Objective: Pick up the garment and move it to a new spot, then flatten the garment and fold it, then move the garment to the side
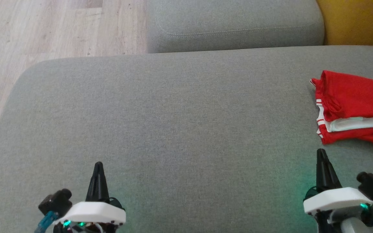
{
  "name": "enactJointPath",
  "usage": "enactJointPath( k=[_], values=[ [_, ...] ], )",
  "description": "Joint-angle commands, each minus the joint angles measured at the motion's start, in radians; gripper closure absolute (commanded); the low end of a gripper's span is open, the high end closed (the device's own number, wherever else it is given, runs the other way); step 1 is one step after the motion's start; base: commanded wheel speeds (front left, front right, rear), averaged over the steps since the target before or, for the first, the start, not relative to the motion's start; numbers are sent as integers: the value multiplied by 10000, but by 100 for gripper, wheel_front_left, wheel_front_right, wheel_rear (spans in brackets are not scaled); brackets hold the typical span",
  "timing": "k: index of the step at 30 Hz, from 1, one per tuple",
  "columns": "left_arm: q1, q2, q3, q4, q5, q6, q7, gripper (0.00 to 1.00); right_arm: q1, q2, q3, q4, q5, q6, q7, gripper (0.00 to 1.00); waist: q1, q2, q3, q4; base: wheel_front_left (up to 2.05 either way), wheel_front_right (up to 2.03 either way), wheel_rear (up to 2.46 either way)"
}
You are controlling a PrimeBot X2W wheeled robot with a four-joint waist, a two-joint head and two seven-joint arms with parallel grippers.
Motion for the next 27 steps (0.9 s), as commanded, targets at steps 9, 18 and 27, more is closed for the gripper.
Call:
enactJointPath(
  k=[9, 18, 27],
  values=[
    [-496, 14, 472, -448, -997, -150, 295, 100, -551, -24, -122, -482, 1252, 21, 337, 100, 0, 0, 5, 0, 0, 0, 0],
    [-507, 18, 722, -545, -1824, -238, 555, 100, -588, -27, -206, -569, 2272, 26, 598, 100, 0, 0, 10, 0, 0, 0, 0],
    [-518, 22, 973, -643, -2652, -325, 815, 100, -625, -30, -290, -656, 3291, 31, 859, 100, 0, 0, 15, -1, 0, 0, 0]
  ],
)
